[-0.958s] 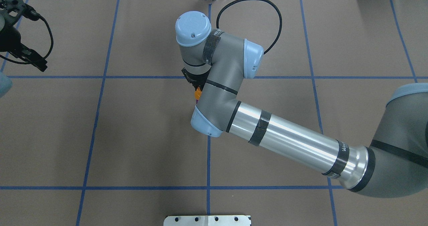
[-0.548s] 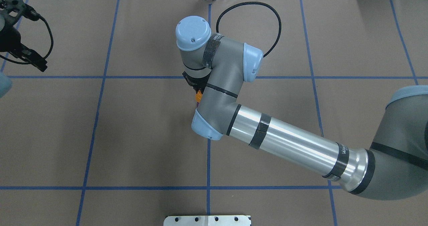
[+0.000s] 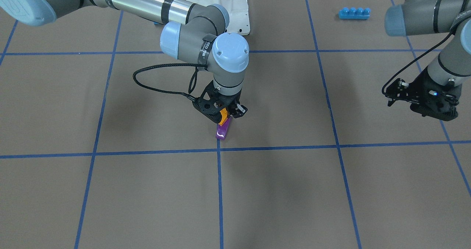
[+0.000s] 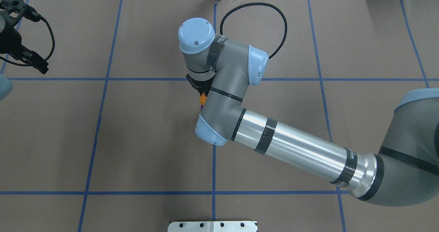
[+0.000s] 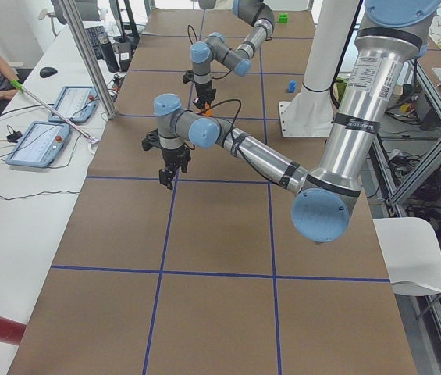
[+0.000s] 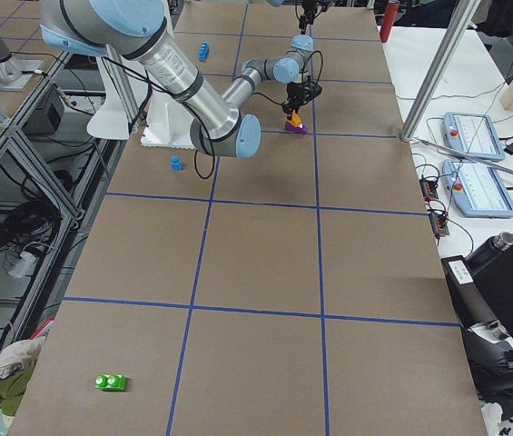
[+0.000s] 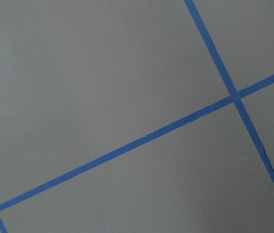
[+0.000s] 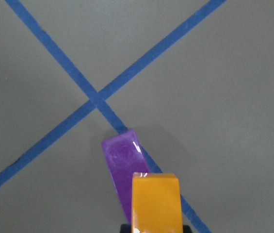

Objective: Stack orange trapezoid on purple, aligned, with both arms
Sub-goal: 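Lower the orange block onto the purple block, aligning their ends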

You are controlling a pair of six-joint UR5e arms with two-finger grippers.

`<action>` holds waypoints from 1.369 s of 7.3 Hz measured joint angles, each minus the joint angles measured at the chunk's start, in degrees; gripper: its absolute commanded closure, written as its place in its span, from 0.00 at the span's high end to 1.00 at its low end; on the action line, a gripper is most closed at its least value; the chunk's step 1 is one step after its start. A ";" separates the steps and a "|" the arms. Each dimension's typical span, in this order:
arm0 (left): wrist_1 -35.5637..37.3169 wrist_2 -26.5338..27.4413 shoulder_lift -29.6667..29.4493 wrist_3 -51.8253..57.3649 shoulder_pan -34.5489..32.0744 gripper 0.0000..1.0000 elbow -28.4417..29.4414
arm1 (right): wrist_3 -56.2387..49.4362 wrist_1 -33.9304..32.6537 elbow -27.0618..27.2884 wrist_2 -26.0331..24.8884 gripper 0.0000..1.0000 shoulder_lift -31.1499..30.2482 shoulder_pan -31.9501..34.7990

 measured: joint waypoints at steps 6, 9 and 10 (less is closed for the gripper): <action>0.00 0.00 0.05 -0.13 0.04 1.00 0.29 | -1.77 0.00 0.09 -2.32 0.00 -0.21 -0.82; 0.00 0.00 0.07 -0.11 0.11 1.00 0.61 | -3.16 0.00 0.37 -3.33 0.00 -0.24 -0.99; 0.00 0.00 0.04 -0.07 0.12 1.00 0.74 | -3.71 0.00 0.45 -3.39 0.18 -0.24 -1.01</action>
